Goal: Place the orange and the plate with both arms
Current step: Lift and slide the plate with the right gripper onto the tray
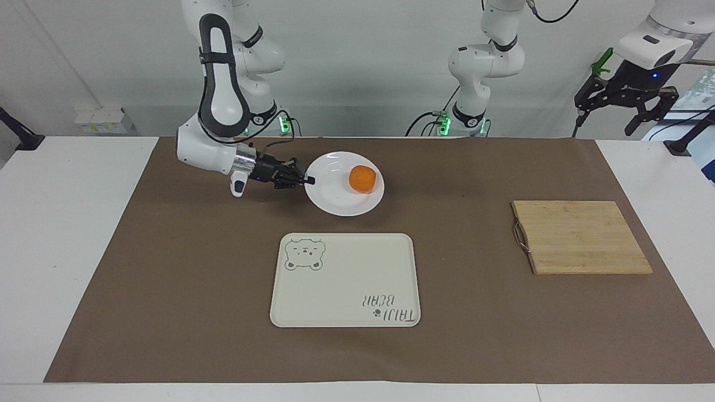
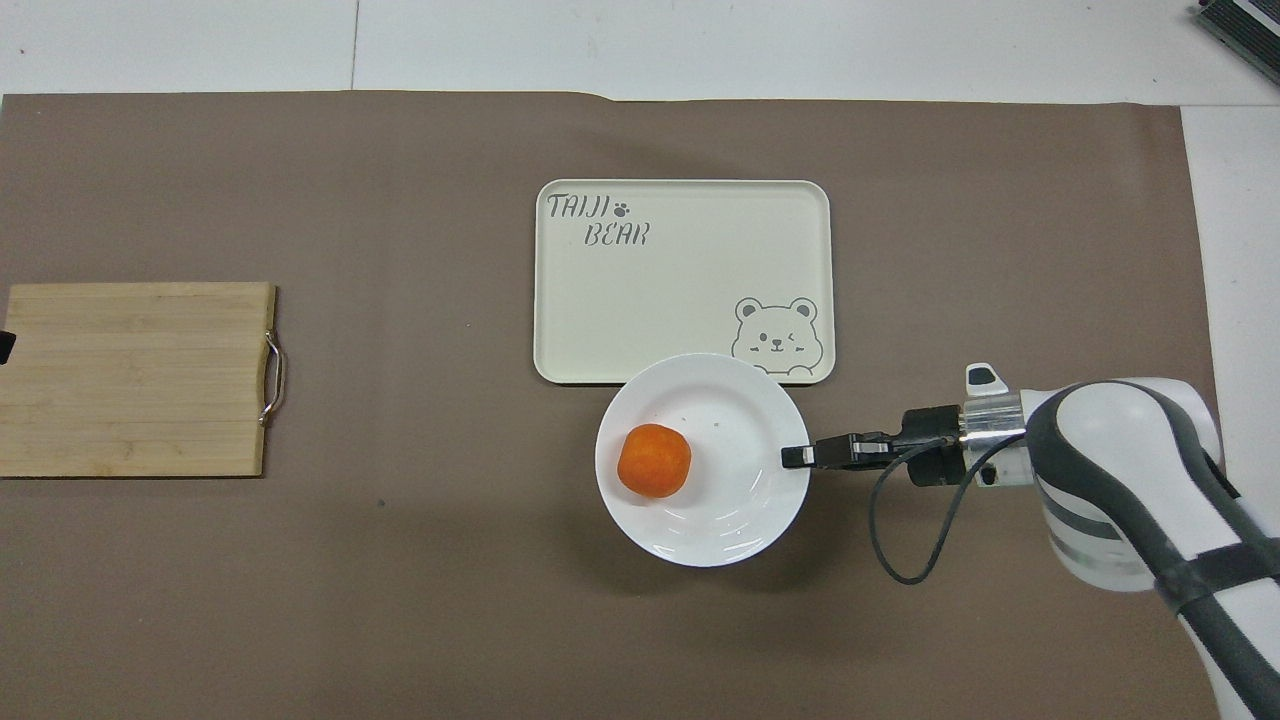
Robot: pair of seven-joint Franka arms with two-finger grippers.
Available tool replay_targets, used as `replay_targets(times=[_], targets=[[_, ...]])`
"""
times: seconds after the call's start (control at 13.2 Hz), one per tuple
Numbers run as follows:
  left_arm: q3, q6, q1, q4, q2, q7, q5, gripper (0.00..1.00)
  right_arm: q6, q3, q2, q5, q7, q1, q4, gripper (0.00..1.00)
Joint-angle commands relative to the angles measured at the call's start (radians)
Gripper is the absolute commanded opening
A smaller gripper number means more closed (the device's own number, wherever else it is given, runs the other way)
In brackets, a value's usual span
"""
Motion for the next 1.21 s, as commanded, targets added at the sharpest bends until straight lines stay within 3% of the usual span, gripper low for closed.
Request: replay_targets(times=[0.0,0.68,0.91,1.13], targets=[[-0.002,-0.007,0.001,-0.018,-0.019,0.008,0.008,1.0,-0.024,0.004,0.042,0.077,0.051,-0.011,0.076,0.0],[-0.002,-0.007,0.001,-0.018,-0.019,0.007,0.008,1.0,0.024,0.004,0.394,0.218,0.148,-0.036,0.512,0.0],[-0.002,-0.007,0.001,-0.018,-0.019,0.007,0.008,1.0,0.061,0.008,0.472,0.217,0.137,-0.036,0.565,0.0],[-0.002,-0.007,0.001,-0.018,-0.019,0.007,0.008,1.0,0.11,0.012,0.493,0.22,0.119,-0.025,0.584,0.0]])
